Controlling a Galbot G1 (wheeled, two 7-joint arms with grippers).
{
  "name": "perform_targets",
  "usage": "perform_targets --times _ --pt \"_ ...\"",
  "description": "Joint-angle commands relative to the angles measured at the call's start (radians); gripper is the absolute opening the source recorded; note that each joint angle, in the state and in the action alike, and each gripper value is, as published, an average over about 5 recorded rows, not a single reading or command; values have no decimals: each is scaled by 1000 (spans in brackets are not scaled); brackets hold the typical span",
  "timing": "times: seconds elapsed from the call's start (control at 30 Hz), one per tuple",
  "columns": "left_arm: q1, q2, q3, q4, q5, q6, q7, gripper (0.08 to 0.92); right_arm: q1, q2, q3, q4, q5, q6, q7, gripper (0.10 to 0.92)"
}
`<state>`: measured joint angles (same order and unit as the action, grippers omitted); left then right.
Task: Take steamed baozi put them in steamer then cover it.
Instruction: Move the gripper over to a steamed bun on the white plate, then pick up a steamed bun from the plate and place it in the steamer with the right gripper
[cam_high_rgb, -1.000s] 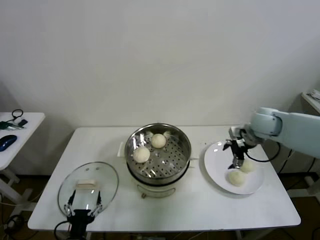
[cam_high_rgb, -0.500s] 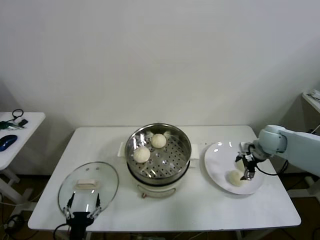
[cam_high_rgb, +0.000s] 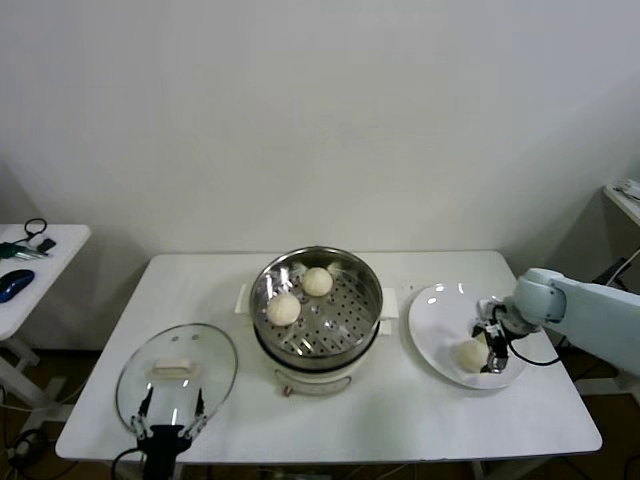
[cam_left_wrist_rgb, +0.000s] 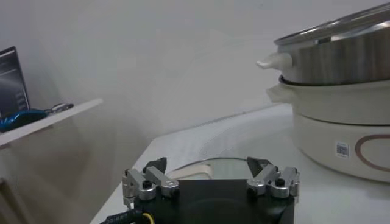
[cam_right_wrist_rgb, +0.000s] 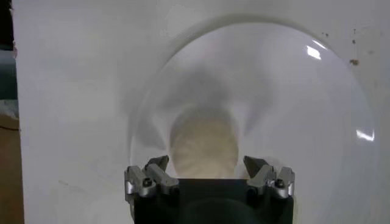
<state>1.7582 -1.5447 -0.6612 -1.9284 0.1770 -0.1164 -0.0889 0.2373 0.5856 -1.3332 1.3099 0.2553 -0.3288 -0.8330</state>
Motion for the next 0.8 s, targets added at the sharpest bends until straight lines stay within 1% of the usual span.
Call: perform_targets --times 0.03,0.27,0.47,0.63,0.8 --pt "-1 0 0 1 3 0 -1 823 -51 12 42 -21 -17 0 7 780" --pt "-1 -1 -3 -4 2 0 -2 823 -21 12 41 -22 -17 17 -16 691" --pt "-1 -2 -1 -10 3 0 -2 823 133 39 -10 -20 -23 96 -63 679" --pt "3 -3 1 -15 4 -1 -2 823 404 111 -141 -23 -47 263 -127 679" --pt "9 -4 0 -25 5 1 -3 823 661 253 -238 -10 -97 505 -188 679"
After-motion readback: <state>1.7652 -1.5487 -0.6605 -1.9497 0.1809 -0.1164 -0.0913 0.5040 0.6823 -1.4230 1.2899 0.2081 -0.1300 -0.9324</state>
